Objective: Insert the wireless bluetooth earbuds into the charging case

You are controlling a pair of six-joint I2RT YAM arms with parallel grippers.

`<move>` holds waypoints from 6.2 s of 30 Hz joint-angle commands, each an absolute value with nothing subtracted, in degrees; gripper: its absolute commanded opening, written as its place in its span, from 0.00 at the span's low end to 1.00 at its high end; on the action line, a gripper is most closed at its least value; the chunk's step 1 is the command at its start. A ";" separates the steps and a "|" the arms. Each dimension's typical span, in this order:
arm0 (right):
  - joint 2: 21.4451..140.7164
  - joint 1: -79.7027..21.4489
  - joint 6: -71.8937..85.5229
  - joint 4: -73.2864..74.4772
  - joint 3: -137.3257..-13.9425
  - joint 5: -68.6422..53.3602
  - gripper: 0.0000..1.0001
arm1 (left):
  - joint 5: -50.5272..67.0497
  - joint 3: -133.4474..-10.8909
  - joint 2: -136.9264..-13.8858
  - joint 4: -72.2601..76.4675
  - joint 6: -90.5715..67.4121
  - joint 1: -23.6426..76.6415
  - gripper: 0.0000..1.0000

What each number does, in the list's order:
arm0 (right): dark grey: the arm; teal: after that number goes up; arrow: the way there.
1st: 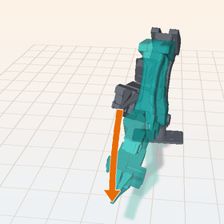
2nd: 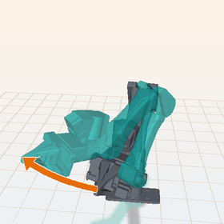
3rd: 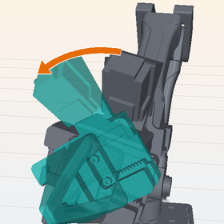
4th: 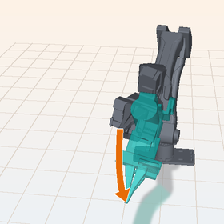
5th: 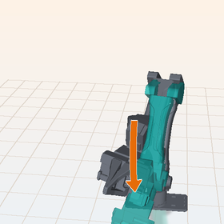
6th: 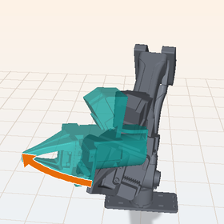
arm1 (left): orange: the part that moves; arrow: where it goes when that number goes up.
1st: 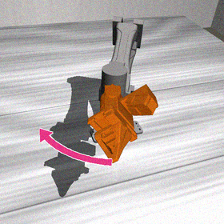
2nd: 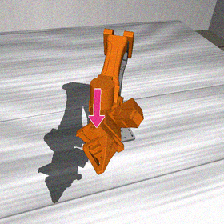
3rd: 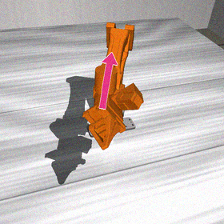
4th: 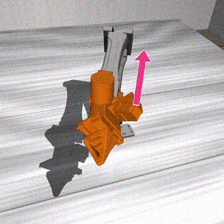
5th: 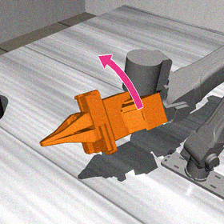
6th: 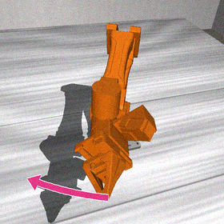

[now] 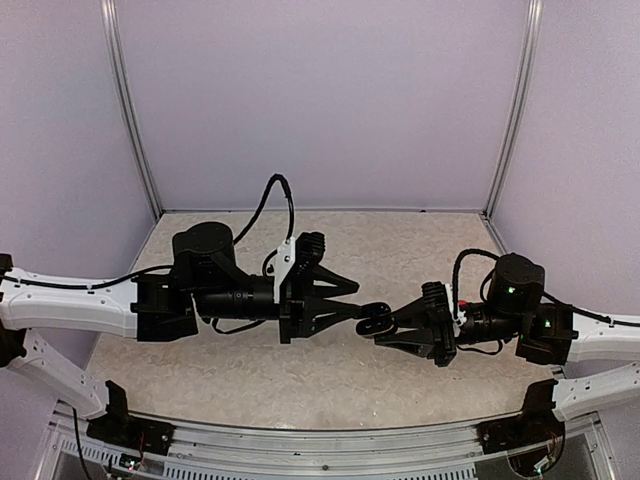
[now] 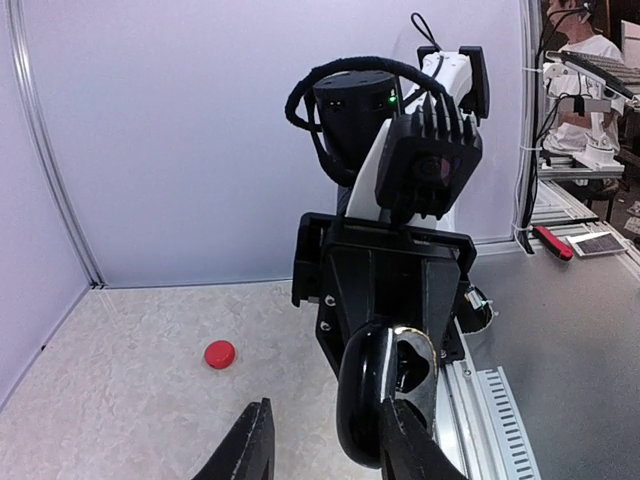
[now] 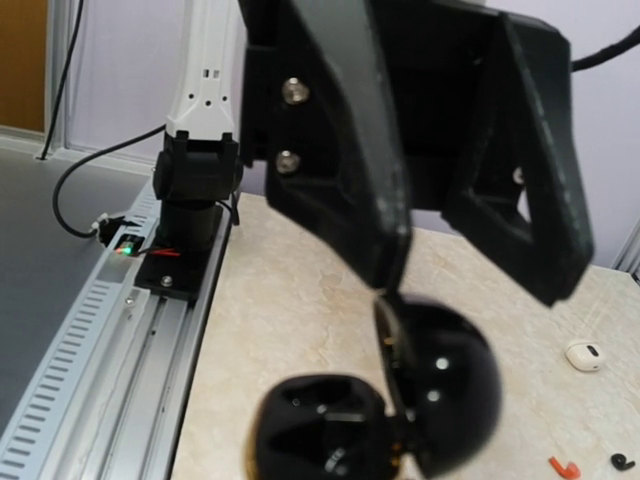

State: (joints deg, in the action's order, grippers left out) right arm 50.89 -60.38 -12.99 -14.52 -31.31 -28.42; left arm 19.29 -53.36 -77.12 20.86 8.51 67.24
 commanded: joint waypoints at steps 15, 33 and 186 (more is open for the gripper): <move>48.36 -61.01 -10.64 -18.07 -29.50 -25.28 0.00 | 16.45 -54.97 -74.35 19.81 8.14 67.05 0.51; 46.95 -60.91 -9.34 -19.28 -27.99 -23.69 0.00 | 1.23 -53.08 -83.44 8.93 -7.30 52.52 0.51; 46.85 -60.82 -10.18 -16.00 -28.21 -21.75 0.00 | 0.12 -83.36 -119.06 -33.15 -13.83 62.60 0.40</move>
